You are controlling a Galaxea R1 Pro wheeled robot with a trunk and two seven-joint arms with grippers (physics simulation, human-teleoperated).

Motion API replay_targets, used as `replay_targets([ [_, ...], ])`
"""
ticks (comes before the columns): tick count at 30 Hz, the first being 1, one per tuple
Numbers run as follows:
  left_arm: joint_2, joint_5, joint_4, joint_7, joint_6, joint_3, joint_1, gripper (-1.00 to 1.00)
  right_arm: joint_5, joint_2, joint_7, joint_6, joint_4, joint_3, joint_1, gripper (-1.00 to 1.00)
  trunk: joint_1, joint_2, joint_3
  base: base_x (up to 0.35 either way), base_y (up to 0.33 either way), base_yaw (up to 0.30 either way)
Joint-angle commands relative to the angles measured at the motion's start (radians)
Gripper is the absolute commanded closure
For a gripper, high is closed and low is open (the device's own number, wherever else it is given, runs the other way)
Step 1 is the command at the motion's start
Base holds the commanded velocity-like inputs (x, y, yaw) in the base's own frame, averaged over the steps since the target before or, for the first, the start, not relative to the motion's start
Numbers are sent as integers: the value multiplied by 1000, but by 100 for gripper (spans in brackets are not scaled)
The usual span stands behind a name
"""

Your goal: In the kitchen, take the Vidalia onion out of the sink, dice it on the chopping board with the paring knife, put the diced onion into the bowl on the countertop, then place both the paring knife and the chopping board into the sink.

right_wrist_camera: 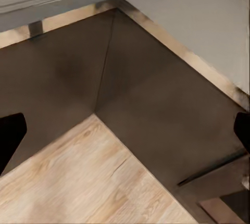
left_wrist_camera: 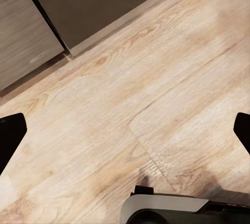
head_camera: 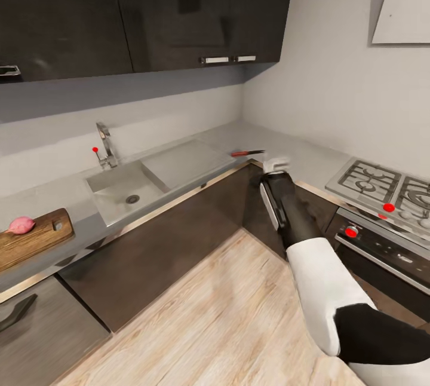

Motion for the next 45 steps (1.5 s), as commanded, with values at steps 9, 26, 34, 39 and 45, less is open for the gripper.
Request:
replay_targets([
  [9, 0, 2, 0, 9, -2, -8, -1, -100, -3, 0, -64, -2, 432, -9, -517, -100, 1, -2, -2, 0, 0, 0],
  [26, -5, 2, -1, 9, -2, -8, -1, -100, -50, 0, -92, -71, 653, -282, -657, -100, 1, -2, -2, 0, -24, 0],
  [34, -5, 2, -1, 9, -2, -8, -1, -100, -50, 0, -114, -180, 758, -284, -655, -100, 1, -2, -2, 112, -205, 150],
  [39, -5, 2, -2, 9, -2, -8, -1, -100, -50, 0, -118, -192, 769, -284, -655, -100, 1, -2, -2, 198, -209, 271],
  [45, -5, 0, -2, 10, -2, -8, -1, -100, -52, 0, -120, -194, 771, -283, -655, -100, 1, -2, -2, 217, -218, 277],
])
